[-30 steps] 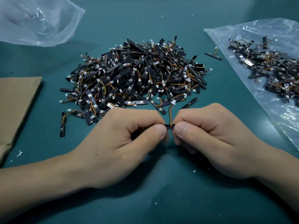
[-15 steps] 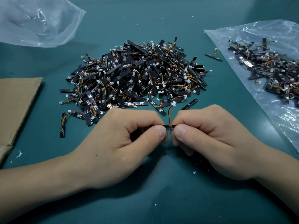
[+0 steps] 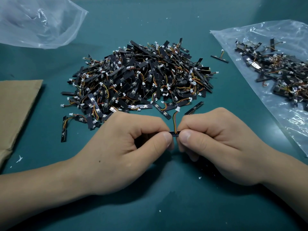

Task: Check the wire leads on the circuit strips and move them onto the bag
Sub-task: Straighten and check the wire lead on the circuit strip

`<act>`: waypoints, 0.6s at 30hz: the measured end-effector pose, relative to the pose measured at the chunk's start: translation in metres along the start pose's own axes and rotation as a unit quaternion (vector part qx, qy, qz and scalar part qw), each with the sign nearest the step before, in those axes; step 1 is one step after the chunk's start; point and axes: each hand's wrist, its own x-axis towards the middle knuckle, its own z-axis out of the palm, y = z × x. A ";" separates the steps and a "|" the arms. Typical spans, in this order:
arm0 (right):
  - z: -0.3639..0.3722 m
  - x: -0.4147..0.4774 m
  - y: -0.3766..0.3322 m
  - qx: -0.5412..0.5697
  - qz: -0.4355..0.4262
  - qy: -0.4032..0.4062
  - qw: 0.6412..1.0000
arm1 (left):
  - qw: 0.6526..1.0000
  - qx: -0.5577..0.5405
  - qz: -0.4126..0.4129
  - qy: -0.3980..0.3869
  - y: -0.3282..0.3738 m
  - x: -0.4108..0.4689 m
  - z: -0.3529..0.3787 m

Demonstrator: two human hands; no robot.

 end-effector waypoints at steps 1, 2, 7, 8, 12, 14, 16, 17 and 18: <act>0.000 0.000 0.000 -0.001 0.000 0.001 1.000 | 1.000 -0.003 -0.002 0.002 0.000 0.000 0.000; 0.000 0.000 0.000 -0.004 -0.001 0.002 1.000 | 1.000 -0.005 -0.003 0.004 0.000 0.000 0.000; 0.000 0.001 0.003 -0.004 0.013 -0.005 1.000 | 1.000 0.014 0.012 -0.005 0.000 0.001 0.000; 0.000 0.001 0.002 -0.001 0.012 -0.004 1.000 | 1.000 0.015 0.013 -0.003 0.000 0.000 0.001; 0.000 0.000 0.002 0.000 0.013 -0.002 1.000 | 0.999 -0.041 -0.007 0.020 0.002 -0.002 0.004; -0.001 0.000 0.002 -0.007 0.016 -0.006 1.000 | 0.999 -0.045 -0.013 0.019 0.004 -0.003 0.007; 0.000 0.000 0.002 -0.013 0.014 -0.003 1.000 | 0.998 -0.056 -0.019 0.024 0.005 -0.003 0.007; 0.000 0.000 0.002 -0.014 0.012 0.000 1.000 | 0.997 -0.068 -0.023 0.027 0.005 -0.003 0.007; 0.001 0.000 0.002 -0.015 0.012 0.002 1.000 | 0.996 -0.078 -0.027 0.029 0.005 -0.003 0.007</act>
